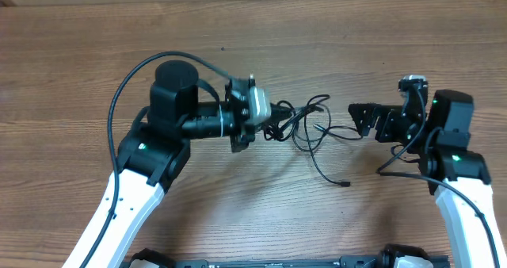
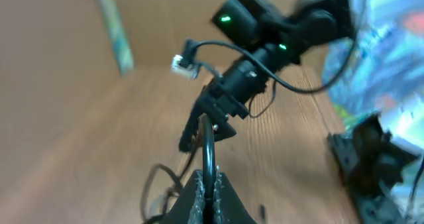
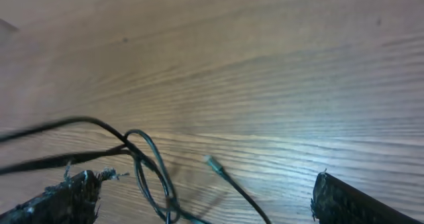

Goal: Untangle cables

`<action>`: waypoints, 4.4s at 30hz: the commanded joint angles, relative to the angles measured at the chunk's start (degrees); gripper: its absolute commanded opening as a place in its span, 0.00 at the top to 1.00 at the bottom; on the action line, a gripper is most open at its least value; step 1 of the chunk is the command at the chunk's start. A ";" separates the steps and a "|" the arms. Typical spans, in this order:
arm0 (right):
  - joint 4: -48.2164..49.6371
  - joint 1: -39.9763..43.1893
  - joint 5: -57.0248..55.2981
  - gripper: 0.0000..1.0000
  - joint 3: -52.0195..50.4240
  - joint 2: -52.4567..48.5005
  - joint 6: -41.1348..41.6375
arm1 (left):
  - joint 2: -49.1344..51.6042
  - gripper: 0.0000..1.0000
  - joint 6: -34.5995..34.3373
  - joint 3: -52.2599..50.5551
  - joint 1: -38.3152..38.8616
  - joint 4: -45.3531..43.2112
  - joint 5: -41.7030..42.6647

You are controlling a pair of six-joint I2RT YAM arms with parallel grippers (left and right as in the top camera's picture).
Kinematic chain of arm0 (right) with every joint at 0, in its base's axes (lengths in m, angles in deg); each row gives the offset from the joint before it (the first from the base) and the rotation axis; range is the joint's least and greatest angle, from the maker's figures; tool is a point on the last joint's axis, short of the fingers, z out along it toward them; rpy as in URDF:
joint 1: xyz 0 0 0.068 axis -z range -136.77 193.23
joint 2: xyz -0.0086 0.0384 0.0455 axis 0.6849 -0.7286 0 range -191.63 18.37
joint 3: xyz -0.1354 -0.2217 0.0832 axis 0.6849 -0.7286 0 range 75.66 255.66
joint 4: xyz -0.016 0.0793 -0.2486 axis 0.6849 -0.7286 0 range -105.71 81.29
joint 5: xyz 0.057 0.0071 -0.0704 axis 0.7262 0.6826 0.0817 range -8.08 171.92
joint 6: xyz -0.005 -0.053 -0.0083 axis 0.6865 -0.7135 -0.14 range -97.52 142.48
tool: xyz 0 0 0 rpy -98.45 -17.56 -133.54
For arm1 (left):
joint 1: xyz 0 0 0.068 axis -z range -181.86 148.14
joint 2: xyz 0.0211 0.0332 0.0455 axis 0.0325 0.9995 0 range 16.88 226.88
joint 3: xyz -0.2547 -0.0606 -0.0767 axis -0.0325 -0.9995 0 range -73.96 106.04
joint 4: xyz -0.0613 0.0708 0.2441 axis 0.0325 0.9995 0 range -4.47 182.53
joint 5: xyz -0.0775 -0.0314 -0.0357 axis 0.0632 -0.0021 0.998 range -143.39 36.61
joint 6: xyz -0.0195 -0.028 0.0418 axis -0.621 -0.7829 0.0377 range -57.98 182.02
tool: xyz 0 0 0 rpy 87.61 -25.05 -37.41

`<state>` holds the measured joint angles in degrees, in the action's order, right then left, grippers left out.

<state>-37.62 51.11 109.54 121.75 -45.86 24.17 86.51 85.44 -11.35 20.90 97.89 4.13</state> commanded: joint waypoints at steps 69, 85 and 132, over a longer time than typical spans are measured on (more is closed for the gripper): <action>-20.96 -26.58 6.93 0.75 2.25 -9.46 -9.90 | -4.07 0.96 30.03 0.90 -0.26 -17.57 7.50; -13.46 -21.16 4.76 0.96 3.41 -9.40 -1.42 | -4.07 0.00 24.20 0.90 -0.26 -10.60 7.48; -4.55 -8.79 7.37 0.67 4.57 -5.03 1.53 | -0.92 0.00 3.10 0.87 -0.26 17.77 -16.17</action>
<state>-40.94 42.13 123.88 124.61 -49.80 25.75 83.84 89.28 -11.33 20.90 114.17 -11.65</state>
